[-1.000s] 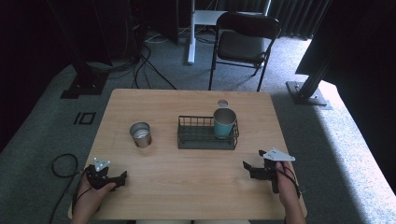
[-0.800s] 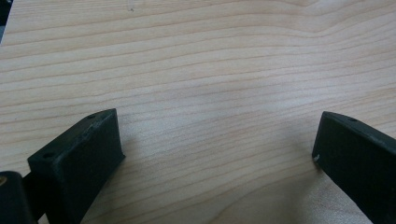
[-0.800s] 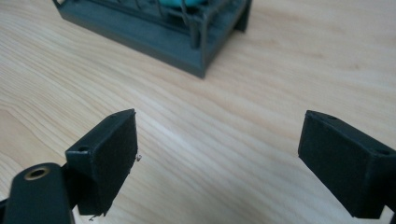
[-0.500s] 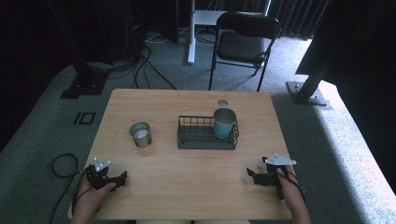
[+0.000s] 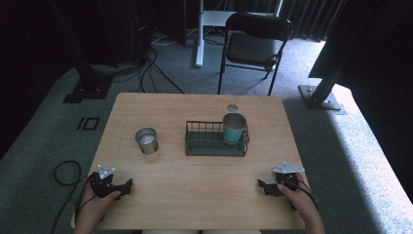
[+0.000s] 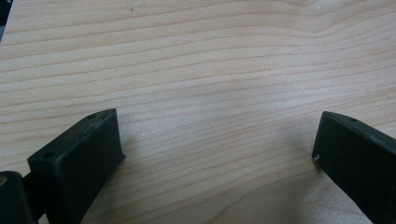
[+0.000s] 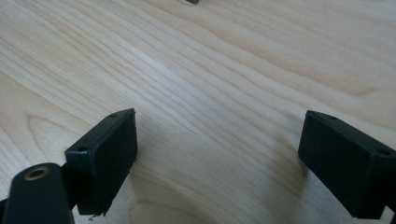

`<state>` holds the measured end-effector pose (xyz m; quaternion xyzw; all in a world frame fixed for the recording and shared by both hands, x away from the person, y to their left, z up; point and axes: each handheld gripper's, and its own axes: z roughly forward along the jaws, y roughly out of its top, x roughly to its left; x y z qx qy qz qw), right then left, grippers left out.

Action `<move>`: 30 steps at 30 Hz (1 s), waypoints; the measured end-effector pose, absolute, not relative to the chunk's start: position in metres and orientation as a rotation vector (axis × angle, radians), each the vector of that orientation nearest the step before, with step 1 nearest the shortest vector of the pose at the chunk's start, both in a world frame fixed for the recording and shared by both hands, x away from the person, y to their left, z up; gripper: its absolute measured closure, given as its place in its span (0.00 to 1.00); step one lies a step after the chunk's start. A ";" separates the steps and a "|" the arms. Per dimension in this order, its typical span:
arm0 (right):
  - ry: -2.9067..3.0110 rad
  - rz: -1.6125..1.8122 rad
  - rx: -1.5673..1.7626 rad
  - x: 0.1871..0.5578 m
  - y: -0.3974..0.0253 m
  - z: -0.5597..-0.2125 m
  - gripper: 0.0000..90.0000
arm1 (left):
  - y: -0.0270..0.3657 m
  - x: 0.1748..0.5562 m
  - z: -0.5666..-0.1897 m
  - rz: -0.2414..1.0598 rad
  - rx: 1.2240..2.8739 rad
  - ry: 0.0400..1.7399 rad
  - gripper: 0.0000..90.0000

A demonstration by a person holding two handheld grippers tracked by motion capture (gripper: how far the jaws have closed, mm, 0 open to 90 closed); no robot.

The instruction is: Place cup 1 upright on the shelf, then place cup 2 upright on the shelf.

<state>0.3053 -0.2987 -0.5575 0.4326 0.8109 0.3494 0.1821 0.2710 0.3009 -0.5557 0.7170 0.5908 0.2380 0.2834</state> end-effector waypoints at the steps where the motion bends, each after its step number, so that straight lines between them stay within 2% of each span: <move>1: 2.289 0.983 1.221 0.305 -0.299 -0.557 0.13 | 0.301 0.271 -0.556 0.636 1.919 1.582 0.02; 14: 2.289 0.984 1.223 0.305 -0.299 -0.558 0.13 | 0.301 0.270 -0.556 0.635 1.925 1.574 0.02; 30: 2.289 0.985 1.222 0.305 -0.299 -0.558 0.13 | 0.301 0.264 -0.555 0.561 2.047 1.387 0.02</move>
